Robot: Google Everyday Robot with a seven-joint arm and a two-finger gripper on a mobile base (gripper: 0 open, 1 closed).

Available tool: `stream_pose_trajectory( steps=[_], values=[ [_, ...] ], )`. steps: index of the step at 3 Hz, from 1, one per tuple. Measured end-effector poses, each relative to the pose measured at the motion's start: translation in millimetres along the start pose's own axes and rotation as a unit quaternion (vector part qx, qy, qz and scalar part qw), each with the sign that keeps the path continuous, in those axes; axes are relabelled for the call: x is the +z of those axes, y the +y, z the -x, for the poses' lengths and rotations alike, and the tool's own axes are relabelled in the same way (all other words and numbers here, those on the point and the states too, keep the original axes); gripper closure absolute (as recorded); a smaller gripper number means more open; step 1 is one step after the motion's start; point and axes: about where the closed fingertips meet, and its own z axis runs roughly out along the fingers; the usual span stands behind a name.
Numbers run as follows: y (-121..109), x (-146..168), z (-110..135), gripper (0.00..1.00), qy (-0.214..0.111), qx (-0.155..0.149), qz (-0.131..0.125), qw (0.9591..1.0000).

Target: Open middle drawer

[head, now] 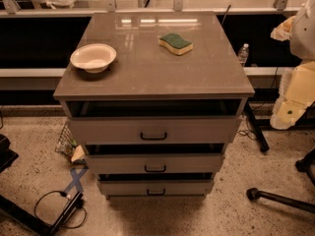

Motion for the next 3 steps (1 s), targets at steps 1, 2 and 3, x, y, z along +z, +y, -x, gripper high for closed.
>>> stream_pose_trajectory(
  steps=[1,2,3],
  values=[
    [0,0,0,0.00,0.000,0.000,0.000,1.0000],
    [2,7,-7,0.00,-0.020,0.005,-0.012,0.9997],
    [42,51,-43,0.00,-0.097,0.021,-0.022,0.9948]
  ],
)
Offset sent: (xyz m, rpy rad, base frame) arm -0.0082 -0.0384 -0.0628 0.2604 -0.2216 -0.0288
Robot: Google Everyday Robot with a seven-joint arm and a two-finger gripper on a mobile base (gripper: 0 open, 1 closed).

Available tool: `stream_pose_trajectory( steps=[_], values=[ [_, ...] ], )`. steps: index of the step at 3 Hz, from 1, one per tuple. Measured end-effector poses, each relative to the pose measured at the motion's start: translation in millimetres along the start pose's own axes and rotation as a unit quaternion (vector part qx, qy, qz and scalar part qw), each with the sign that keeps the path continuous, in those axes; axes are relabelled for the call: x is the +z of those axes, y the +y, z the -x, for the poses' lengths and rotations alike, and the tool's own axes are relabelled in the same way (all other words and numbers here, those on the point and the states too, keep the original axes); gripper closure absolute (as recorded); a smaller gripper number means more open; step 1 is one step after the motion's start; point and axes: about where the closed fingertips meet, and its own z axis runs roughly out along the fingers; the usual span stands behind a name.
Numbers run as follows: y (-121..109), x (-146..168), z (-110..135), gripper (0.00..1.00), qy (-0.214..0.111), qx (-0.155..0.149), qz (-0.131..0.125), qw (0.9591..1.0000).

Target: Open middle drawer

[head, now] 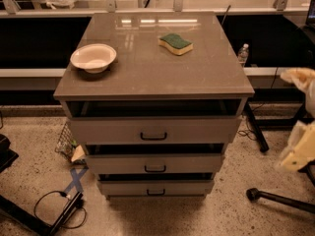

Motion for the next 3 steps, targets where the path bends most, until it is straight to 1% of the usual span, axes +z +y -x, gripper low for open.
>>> stream_pose_trajectory(
  steps=[1,2,3],
  values=[
    [5,27,-17,0.00,-0.060,0.003,-0.033,0.9976],
    [3,53,-25,0.00,-0.110,0.001,-0.068,0.9916],
    [3,53,-25,0.00,-0.110,0.001,-0.068,0.9916]
  ],
)
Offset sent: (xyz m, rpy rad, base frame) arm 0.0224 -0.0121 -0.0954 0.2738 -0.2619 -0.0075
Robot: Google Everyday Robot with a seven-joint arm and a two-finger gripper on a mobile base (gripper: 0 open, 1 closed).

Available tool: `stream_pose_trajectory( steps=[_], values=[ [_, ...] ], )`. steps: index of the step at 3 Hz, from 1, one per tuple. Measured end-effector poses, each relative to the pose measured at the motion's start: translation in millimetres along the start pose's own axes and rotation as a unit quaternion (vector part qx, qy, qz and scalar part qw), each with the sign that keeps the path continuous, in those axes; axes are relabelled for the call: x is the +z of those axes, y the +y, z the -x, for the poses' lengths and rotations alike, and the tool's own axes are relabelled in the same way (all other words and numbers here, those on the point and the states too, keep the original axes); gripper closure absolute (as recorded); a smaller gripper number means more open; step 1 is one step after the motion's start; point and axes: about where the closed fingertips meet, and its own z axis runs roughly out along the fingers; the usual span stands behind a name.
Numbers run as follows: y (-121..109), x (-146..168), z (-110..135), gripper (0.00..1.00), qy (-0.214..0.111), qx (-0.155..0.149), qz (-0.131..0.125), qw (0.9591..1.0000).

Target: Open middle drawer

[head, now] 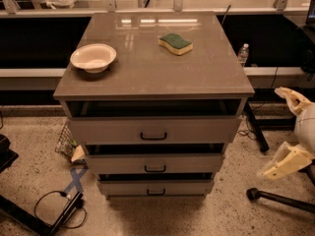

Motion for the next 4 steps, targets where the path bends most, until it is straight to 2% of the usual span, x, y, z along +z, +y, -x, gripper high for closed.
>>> stream_pose_trajectory(
  steps=[1,2,3,4],
  values=[
    [12,16,-9,0.00,0.001,0.008,-0.006,1.0000],
    [65,85,-38,0.00,-0.014,0.034,0.009,0.9993],
    [98,176,-87,0.00,-0.029,0.058,0.006,0.9979],
    [99,227,-119,0.00,-0.039,0.075,-0.009,0.9964]
  ],
)
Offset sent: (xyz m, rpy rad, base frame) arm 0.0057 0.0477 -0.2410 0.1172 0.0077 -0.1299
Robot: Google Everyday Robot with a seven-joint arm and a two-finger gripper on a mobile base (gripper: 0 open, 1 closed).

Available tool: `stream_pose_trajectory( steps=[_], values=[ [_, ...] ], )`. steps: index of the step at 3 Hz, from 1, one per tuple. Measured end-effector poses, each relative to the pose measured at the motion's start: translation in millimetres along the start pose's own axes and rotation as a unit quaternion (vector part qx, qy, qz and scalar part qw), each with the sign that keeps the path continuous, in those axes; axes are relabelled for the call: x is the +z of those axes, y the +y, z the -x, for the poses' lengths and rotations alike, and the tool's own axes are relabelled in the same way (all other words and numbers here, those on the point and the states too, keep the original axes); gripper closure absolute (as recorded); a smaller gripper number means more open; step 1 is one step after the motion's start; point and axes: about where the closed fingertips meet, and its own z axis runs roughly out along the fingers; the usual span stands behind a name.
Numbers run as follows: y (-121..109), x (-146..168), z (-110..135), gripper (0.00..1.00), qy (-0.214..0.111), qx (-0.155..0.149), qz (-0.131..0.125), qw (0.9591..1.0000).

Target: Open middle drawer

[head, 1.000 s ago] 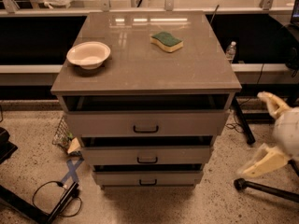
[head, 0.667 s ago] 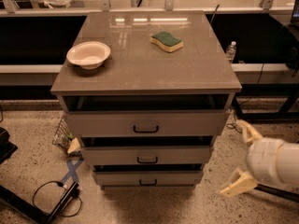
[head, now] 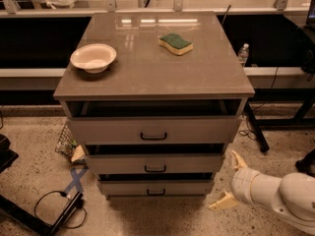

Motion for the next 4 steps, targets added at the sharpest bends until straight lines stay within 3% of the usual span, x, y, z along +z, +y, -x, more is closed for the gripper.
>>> stream_pose_trajectory(
  steps=[1,2,4],
  values=[
    [-4,45,-35,0.00,-0.015,0.017,-0.007,0.9997],
    [0,47,-36,0.00,-0.016,0.020,-0.004,0.9997],
    [19,91,-15,0.00,-0.024,-0.017,0.044,0.9986]
  ],
)
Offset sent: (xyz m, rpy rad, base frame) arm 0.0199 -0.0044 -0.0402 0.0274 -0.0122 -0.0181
